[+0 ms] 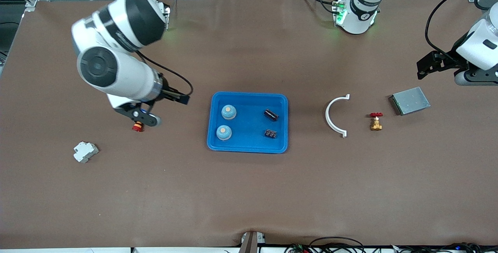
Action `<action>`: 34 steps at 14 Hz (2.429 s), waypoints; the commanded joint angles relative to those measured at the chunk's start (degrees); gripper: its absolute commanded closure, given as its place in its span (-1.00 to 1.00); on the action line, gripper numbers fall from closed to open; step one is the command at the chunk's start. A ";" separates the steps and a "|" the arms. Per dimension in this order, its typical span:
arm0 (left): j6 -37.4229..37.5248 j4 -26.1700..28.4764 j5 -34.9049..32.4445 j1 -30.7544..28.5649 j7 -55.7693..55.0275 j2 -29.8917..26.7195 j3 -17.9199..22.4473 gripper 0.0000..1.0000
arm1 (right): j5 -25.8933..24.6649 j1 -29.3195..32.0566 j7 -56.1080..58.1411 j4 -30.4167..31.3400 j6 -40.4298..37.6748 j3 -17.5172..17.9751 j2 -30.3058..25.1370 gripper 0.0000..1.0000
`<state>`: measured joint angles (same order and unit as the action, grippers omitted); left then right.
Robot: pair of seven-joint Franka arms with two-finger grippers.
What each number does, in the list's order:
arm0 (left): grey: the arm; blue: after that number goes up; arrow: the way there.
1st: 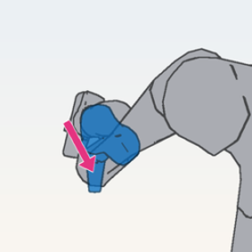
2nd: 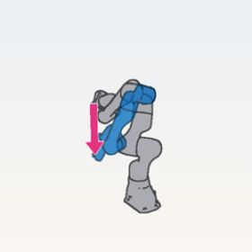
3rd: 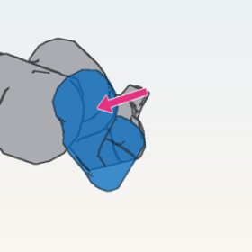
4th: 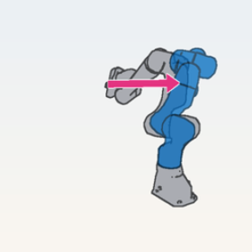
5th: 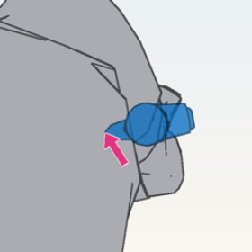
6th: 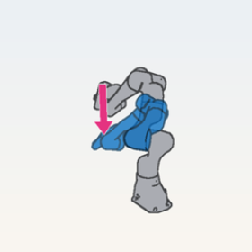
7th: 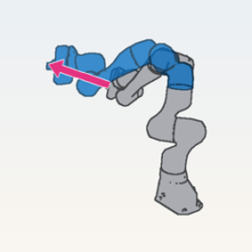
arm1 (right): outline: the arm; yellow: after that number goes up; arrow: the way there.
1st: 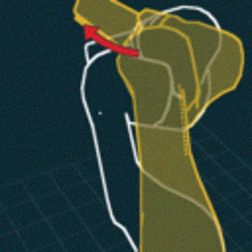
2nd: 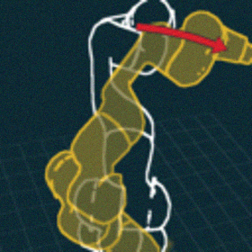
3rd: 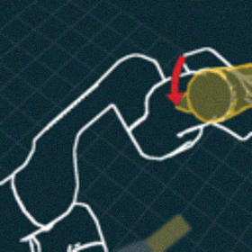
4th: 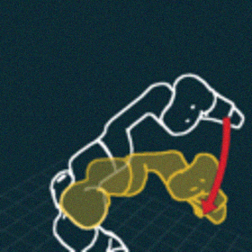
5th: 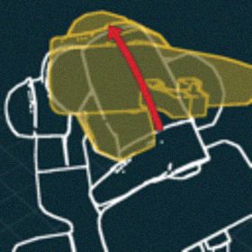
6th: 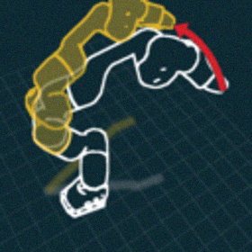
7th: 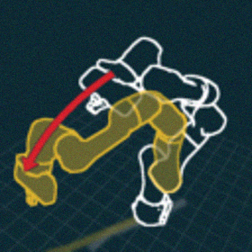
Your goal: Place electrolytic capacitor and blue bell in tray
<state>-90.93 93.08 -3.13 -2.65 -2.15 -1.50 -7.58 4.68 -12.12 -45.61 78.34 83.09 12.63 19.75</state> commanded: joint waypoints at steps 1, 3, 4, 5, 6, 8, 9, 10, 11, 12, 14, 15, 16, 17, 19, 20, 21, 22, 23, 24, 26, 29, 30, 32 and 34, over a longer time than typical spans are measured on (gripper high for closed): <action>-0.39 1.67 0.32 -0.43 1.00 -1.93 -0.24 -1.00 | 1.30 4.98 8.23 2.52 -4.59 0.37 -5.67 -1.00; -0.48 1.85 0.32 -0.43 1.00 -1.93 -0.24 -1.00 | 1.21 8.50 14.38 2.52 -6.88 0.20 -7.53 -1.00; -0.39 1.93 0.32 -0.43 1.09 -2.01 -0.24 -1.00 | 1.13 10.25 18.24 2.60 -7.15 -0.24 -8.14 -1.00; -0.30 1.85 0.32 -0.43 1.18 -2.10 -0.16 -1.00 | 0.95 12.71 22.71 2.52 -7.33 -0.24 -8.41 -1.00; -0.30 1.93 0.23 -0.51 1.27 -2.19 -0.16 -1.00 | 0.77 14.73 25.98 2.52 -7.51 -0.24 -8.50 -1.00; -0.30 1.93 0.23 -0.51 1.27 -2.37 -0.16 -1.00 | 0.34 17.73 30.04 2.78 -7.60 -0.33 -8.68 -1.00; -0.30 1.93 0.23 -0.51 1.27 -2.37 -0.07 -1.00 | -1.58 18.26 31.88 2.95 -7.51 -0.42 -8.85 -1.00; -0.22 2.02 0.23 -0.51 1.27 -2.37 -0.07 -1.00 | -4.56 18.62 33.73 2.95 -7.42 -0.33 -9.20 -1.00; -0.22 2.28 0.23 -0.51 1.27 -2.45 -0.07 -1.00 | -6.07 18.79 35.49 3.30 -7.07 -0.42 -9.99 -1.00; -0.22 2.37 0.23 -0.43 1.27 -2.80 -0.07 -1.00 | -6.34 20.01 36.90 3.92 -6.55 -0.42 -10.86 -1.00; -0.22 2.64 0.23 -0.51 1.27 -2.89 -0.16 -1.00 | -6.35 21.25 37.52 4.53 -4.71 -0.42 -11.66 -1.00; -0.22 2.64 0.23 -0.51 1.27 -2.89 -0.16 -1.00 | -6.35 21.26 37.44 6.45 -2.87 -0.42 -13.23 -1.00; -0.22 2.64 0.23 -0.51 1.27 -2.89 -0.07 -1.00 | -6.35 21.08 37.35 11.69 0.54 -0.24 -16.64 -1.00; -0.22 2.64 0.23 -0.51 1.18 -2.89 -0.07 -1.00 | -6.35 20.91 37.35 18.10 5.02 0.02 -20.76 -1.00; -0.22 2.64 0.23 -0.51 1.27 -2.89 -0.07 -1.00 | -6.26 20.56 37.35 23.16 8.75 0.28 -23.88 -1.00; -0.22 2.64 0.23 -0.51 1.27 -2.89 -0.07 -1.00 | -6.17 20.47 37.44 22.91 8.93 0.29 -23.79 -1.00; -0.22 2.64 0.23 -0.51 1.27 -2.89 -0.07 -1.00 | -6.08 20.55 37.44 22.82 8.84 0.20 -23.79 -1.00; -0.22 2.64 0.23 -0.51 1.27 -2.89 -0.07 -1.00 | -6.08 20.55 37.44 22.73 8.84 0.11 -23.79 -1.00; -0.22 2.72 0.23 -0.51 1.27 -2.98 -0.07 -1.00 | -6.08 20.64 37.44 22.64 8.75 0.02 -23.79 -1.00; -0.22 2.72 0.23 -0.51 1.27 -2.98 -0.07 -1.00 | -6.08 20.73 37.52 22.64 8.75 -0.15 -23.79 -1.00; -0.22 2.72 0.23 -0.51 1.27 -2.90 -0.07 -1.00 | -6.08 20.82 37.44 22.38 8.58 -0.24 -23.79 -1.00; -0.22 2.99 0.23 -0.51 1.27 -2.98 -0.07 -1.00 | -6.08 20.82 37.53 21.76 8.23 -0.33 -23.79 -1.00; -0.22 2.99 0.23 -0.51 1.27 -2.98 -0.07 -1.00 | -6.08 20.47 37.44 21.76 7.96 -0.59 -23.79 -1.00; -0.22 3.07 0.23 -0.51 1.27 -2.98 -0.07 -1.00 | -6.08 17.50 37.44 21.76 7.17 -3.65 -23.79 -1.00; -0.22 3.08 0.23 -0.51 1.27 -2.98 -0.07 -1.00 | -6.08 11.88 37.61 21.07 7.26 -10.67 -23.79 -1.00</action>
<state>-90.90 94.17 -3.13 -2.80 -2.14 -2.18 -7.56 -1.17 4.46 -8.85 99.61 90.86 7.77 -2.84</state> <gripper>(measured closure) 0.000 0.000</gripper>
